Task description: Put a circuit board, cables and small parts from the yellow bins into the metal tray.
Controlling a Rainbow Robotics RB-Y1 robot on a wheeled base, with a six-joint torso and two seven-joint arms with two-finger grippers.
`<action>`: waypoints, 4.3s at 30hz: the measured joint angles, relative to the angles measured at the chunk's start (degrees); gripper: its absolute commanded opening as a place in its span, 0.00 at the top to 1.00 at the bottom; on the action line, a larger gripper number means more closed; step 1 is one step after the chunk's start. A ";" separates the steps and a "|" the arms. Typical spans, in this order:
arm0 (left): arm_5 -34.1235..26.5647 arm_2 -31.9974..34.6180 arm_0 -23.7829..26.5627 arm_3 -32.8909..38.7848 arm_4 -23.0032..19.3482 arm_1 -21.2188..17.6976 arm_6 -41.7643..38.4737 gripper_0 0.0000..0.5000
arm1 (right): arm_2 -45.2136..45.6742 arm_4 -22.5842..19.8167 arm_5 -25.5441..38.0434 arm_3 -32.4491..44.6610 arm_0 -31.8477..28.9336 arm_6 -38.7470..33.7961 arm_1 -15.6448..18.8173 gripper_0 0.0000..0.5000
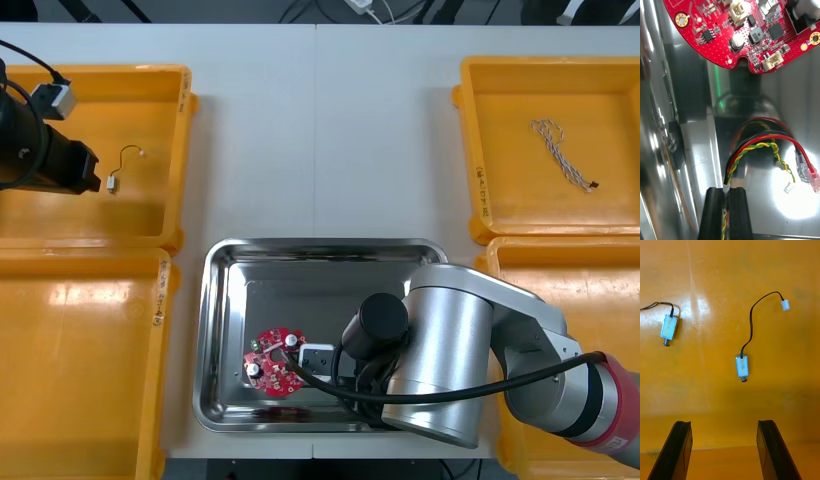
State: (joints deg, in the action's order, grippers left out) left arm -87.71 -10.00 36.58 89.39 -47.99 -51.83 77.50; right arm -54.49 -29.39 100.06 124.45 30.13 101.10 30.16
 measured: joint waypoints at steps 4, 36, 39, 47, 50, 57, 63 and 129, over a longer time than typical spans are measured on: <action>0.54 0.00 0.96 -2.79 -0.02 -0.06 6.91 0.00 | 0.00 1.44 0.00 0.00 -0.04 0.00 -0.20 0.28; 17.31 0.00 4.44 -18.83 -3.31 -0.09 29.18 0.00 | 14.59 -5.27 9.12 5.12 0.85 0.00 -0.29 0.00; 18.93 0.00 4.44 -20.29 -3.57 -0.09 29.19 0.00 | 18.52 -8.03 9.70 5.13 2.10 0.00 -0.26 0.00; 22.89 -0.12 4.45 -22.93 -4.44 -0.09 29.19 0.00 | 27.37 -13.93 9.71 4.95 6.73 0.00 1.16 0.00; 25.59 -0.81 4.45 -23.23 -4.83 -0.09 29.19 0.00 | 31.17 -16.58 9.71 3.43 7.65 0.00 2.22 0.00; 27.82 -2.43 4.45 -23.82 -5.84 -0.09 29.19 0.00 | 39.32 -20.75 9.71 -3.85 10.01 0.00 4.72 0.00; 28.93 -2.47 4.44 -24.18 -6.46 -0.08 29.19 0.00 | 43.25 -21.36 9.71 -11.92 13.23 0.00 7.36 0.00; 35.41 -4.89 1.82 -24.42 -8.83 -0.05 29.19 1.00 | 59.84 -0.42 -12.70 -76.66 32.13 11.69 7.96 0.00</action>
State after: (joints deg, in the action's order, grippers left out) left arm -52.31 -14.89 38.40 64.97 -56.82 -51.88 106.69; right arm 5.34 -29.81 87.36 47.78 62.26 112.79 38.12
